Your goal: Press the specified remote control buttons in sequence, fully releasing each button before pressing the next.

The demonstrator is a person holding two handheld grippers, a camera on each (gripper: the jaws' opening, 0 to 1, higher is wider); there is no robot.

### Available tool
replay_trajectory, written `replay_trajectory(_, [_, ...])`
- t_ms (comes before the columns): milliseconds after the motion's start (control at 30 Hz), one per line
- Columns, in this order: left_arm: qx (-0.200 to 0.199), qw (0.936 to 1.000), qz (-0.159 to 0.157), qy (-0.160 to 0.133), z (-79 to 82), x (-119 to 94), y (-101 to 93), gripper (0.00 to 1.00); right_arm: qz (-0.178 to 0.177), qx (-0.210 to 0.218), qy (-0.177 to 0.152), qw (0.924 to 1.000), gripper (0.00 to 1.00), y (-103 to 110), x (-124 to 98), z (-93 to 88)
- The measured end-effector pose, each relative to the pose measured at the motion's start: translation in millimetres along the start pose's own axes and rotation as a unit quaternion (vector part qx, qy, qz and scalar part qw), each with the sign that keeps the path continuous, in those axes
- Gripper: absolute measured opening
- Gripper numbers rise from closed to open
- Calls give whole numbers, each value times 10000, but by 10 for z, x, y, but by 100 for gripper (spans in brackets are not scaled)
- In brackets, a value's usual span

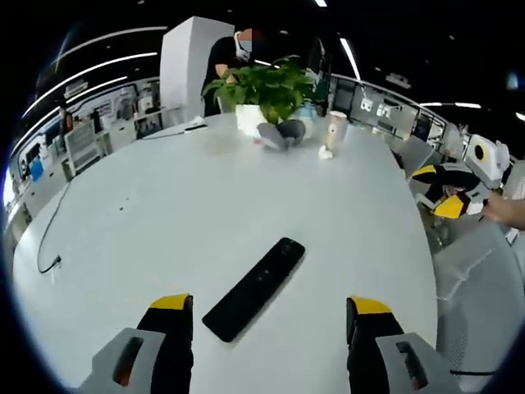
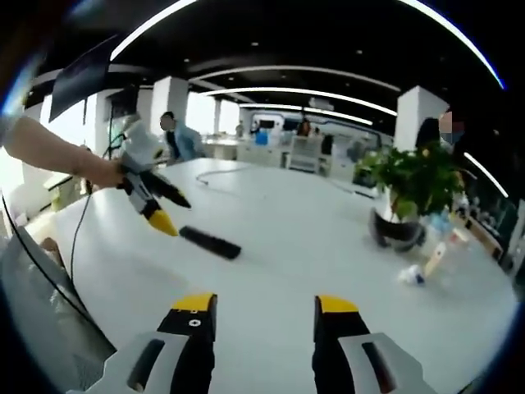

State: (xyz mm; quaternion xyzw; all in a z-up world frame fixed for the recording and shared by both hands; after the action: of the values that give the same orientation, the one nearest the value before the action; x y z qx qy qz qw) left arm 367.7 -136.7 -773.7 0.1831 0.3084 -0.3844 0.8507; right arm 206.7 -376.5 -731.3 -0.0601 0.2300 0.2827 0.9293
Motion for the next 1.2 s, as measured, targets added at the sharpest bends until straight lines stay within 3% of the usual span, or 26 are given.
replay_trajectory(267, [55,10000,9,36,10,68,39,78,15,78,-37,10000,45,0,-2,-3])
replay_trajectory(467, [17,10000,-31,49,16,119,78,78,212,99,-416,9989,46,63,-5,104])
replay_trajectory(733, [16,9999,-65,116,27,187,100,78,273,103,-274,9992,43,72,19,70])
replay_trajectory(1200, [486,9979,-188,394,-5,392,75,78,351,116,-345,9987,38,74,28,75])
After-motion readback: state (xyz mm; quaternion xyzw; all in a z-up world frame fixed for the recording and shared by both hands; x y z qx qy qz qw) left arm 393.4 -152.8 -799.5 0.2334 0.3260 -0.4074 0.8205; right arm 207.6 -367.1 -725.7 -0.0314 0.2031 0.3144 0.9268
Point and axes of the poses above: the point that each gripper's makers call its tool centre point, and the gripper's own axes: x roughly forward along the fingers, y roughly to its left, z roughly out of its top, the point moved 5 cm from there along -x, roughly backward along the fingers, and after that the axes turned 14 degrees about z, right-handed, at the moved point
